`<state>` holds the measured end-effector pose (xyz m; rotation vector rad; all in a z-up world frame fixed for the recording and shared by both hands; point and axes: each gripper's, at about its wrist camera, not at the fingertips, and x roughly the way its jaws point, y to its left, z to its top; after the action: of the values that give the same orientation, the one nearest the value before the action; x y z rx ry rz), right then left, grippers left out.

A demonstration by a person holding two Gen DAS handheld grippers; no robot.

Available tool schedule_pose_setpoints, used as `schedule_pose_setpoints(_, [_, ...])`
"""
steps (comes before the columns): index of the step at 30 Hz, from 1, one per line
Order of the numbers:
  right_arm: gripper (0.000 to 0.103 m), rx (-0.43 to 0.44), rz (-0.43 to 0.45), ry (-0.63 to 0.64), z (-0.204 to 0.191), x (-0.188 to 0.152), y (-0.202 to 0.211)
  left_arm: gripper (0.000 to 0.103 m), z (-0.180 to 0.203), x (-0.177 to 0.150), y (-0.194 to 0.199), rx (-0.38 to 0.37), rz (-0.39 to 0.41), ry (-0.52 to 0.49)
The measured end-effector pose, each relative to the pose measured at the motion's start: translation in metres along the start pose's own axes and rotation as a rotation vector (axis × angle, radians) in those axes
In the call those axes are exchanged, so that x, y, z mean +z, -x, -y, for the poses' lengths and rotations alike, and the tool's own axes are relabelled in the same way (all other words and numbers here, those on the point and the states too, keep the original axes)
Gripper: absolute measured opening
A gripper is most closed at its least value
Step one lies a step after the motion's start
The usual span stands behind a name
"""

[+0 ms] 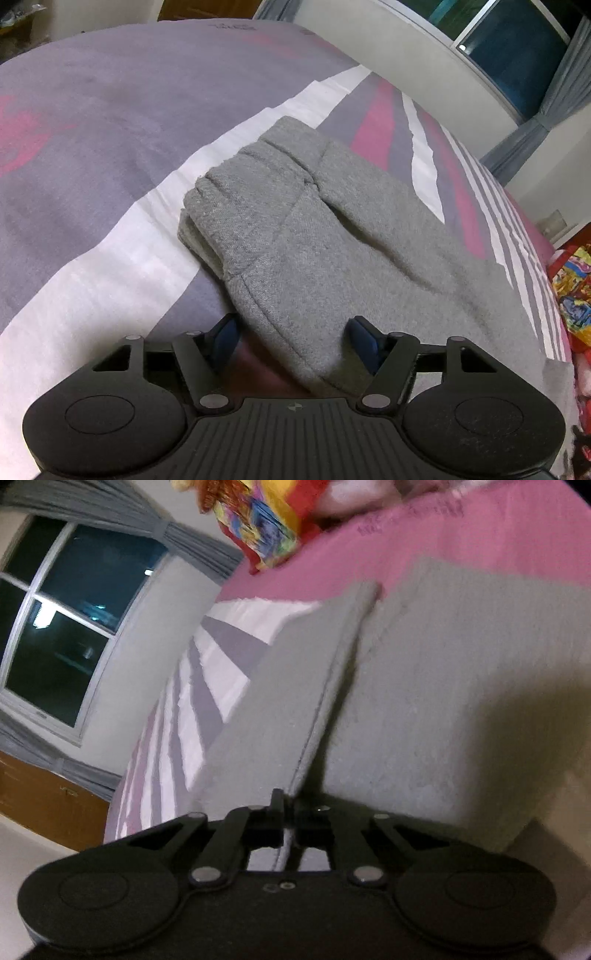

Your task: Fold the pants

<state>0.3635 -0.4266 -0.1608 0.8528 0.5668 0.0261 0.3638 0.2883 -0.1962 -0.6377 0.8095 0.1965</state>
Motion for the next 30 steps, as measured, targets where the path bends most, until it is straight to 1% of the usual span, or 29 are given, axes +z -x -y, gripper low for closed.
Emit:
schedule_pose_setpoints(2, [0.004, -0.002, 0.039, 0.028, -0.002, -0.014, 0.029, 0.067, 0.000, -0.001, 0.001, -0.004, 0.003, -0.003])
schedule_pose_setpoints(3, [0.004, -0.004, 0.056, 0.019, 0.005, -0.020, 0.047, 0.067, 0.000, -0.001, 0.000, -0.005, 0.005, -0.003])
schedule_pose_setpoints(4, [0.004, -0.028, 0.057, 0.011, 0.012, -0.028, 0.056, 0.067, -0.001, -0.001, 0.000, -0.005, 0.006, -0.002])
schedule_pose_setpoints(6, [0.004, -0.120, -0.003, 0.005, 0.035, -0.032, 0.043, 0.067, 0.001, -0.001, 0.000, 0.001, 0.005, -0.003])
schedule_pose_setpoints(7, [0.002, -0.096, -0.033, -0.032, 0.045, -0.030, 0.032, 0.067, 0.001, -0.001, -0.001, 0.005, 0.003, -0.004])
schedule_pose_setpoints(8, [0.002, -0.057, -0.043, -0.076, 0.054, -0.025, 0.031, 0.067, 0.003, -0.001, 0.000, 0.008, 0.001, -0.003])
schedule_pose_setpoints(9, [0.006, -0.035, -0.031, -0.096, 0.057, -0.017, 0.032, 0.067, 0.003, -0.001, 0.000, 0.010, 0.000, -0.005])
schedule_pose_setpoints(11, [0.027, -0.062, 0.054, -0.077, 0.058, -0.001, 0.037, 0.067, 0.003, -0.001, 0.001, 0.010, 0.000, -0.006])
schedule_pose_setpoints(12, [0.028, -0.079, 0.097, -0.082, 0.061, 0.008, 0.037, 0.067, 0.003, -0.001, 0.001, 0.009, 0.002, -0.005])
schedule_pose_setpoints(13, [0.028, -0.103, 0.108, -0.099, 0.068, 0.021, 0.033, 0.067, 0.003, -0.002, 0.000, 0.011, 0.004, -0.004])
schedule_pose_setpoints(15, [0.022, -0.127, 0.094, -0.128, 0.084, 0.044, 0.021, 0.067, 0.004, -0.002, 0.000, 0.016, 0.007, -0.005])
schedule_pose_setpoints(16, [0.016, -0.147, 0.090, -0.121, 0.085, 0.054, 0.016, 0.067, 0.005, -0.002, 0.000, 0.019, 0.008, -0.007])
schedule_pose_setpoints(17, [0.006, -0.177, 0.083, -0.099, 0.078, 0.062, 0.014, 0.067, 0.005, -0.003, 0.000, 0.021, 0.009, -0.008])
schedule_pose_setpoints(18, [0.005, -0.187, 0.095, -0.067, 0.072, 0.068, 0.016, 0.067, 0.005, -0.003, 0.000, 0.021, 0.009, -0.007])
schedule_pose_setpoints(19, [0.004, -0.153, 0.134, -0.048, 0.067, 0.073, 0.021, 0.067, 0.005, -0.003, 0.000, 0.019, 0.009, -0.007])
schedule_pose_setpoints(20, [0.004, -0.130, 0.177, -0.033, 0.067, 0.074, 0.034, 0.067, 0.005, -0.003, 0.000, 0.018, 0.010, -0.007])
schedule_pose_setpoints(21, [0.004, -0.135, 0.212, -0.027, 0.069, 0.069, 0.047, 0.067, 0.004, -0.003, 0.000, 0.016, 0.009, -0.008])
schedule_pose_setpoints(23, [0.004, -0.148, 0.241, -0.046, 0.082, 0.056, 0.067, 0.067, 0.004, -0.003, 0.000, 0.015, 0.011, -0.009])
schedule_pose_setpoints(24, [0.004, -0.168, 0.231, -0.041, 0.089, 0.047, 0.071, 0.067, 0.004, -0.004, 0.000, 0.016, 0.012, -0.009])
schedule_pose_setpoints(26, [0.004, -0.227, 0.177, -0.028, 0.102, 0.033, 0.065, 0.067, 0.004, -0.003, -0.001, 0.017, 0.010, -0.009])
schedule_pose_setpoints(28, [0.003, -0.206, 0.168, -0.056, 0.112, 0.030, 0.065, 0.067, 0.004, -0.002, -0.001, 0.021, 0.004, -0.011])
schedule_pose_setpoints(30, [0.003, -0.191, 0.184, -0.050, 0.103, 0.034, 0.073, 0.067, 0.005, 0.000, -0.001, 0.022, 0.000, -0.009])
